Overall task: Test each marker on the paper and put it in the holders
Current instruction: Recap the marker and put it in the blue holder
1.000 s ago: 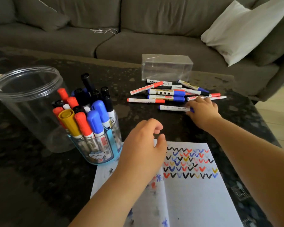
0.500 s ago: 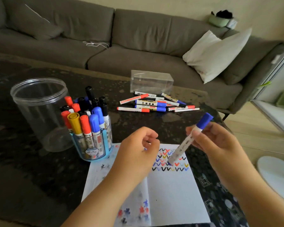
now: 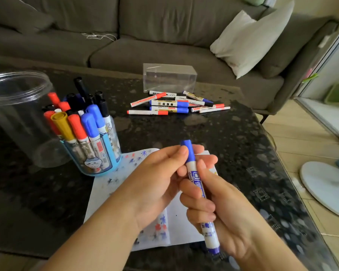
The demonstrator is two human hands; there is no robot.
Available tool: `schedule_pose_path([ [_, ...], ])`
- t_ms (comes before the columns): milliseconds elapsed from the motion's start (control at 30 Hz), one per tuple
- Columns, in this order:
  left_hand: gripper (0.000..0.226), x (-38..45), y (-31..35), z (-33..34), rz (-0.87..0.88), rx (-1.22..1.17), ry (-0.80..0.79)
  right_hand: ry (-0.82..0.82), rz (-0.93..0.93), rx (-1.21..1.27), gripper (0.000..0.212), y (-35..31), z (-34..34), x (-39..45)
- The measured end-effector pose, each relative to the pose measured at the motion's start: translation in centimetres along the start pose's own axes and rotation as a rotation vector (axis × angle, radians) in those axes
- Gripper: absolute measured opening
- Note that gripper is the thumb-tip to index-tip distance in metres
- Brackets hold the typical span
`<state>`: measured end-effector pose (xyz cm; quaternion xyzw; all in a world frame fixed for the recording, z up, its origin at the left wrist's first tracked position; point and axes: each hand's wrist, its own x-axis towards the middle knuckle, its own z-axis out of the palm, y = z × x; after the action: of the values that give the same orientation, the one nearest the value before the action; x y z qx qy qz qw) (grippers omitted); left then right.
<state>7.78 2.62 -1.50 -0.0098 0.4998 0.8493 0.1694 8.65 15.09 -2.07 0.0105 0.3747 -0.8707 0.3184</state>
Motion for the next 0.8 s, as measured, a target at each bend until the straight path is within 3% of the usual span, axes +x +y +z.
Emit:
schedule_pose_path([
  [167, 0.025, 0.3, -0.8, 0.8, 0.038, 0.041, 0.109, 0.201, -0.158, -0.456, 0.037, 0.4, -0.6, -0.2],
  [267, 0.021, 1.1, -0.9, 0.5, 0.050, 0.002, 0.284, 0.307, -0.366, -1.171, 0.035, 1.3, -1.4, -0.6],
  [333, 0.018, 1.3, -0.6, 0.2, 0.061, 0.018, 0.358, 0.327, -0.406, -1.416, 0.031, 2.3, -1.7, -1.0],
  [533, 0.012, 1.4, -1.1, -1.3, 0.087, 0.266, 0.556, 0.417, -0.247, -1.274, 0.032, 1.6, -3.2, -1.4],
  [633, 0.011, 1.5, -1.2, -2.1, 0.100, 0.433, 0.660, 0.395, -0.239, -1.147, 0.021, 0.7, -3.7, -1.5],
  [733, 0.014, 1.1, -1.1, -2.2, 0.086, 0.629, 0.652, 0.400, -0.261, -0.940, 0.033, 0.2, -3.8, -1.5],
  [800, 0.012, 0.9, -1.1, -2.4, 0.073, 0.738, 0.625, 0.397, -0.301, -0.813, 0.028, -0.5, -3.4, -1.5],
])
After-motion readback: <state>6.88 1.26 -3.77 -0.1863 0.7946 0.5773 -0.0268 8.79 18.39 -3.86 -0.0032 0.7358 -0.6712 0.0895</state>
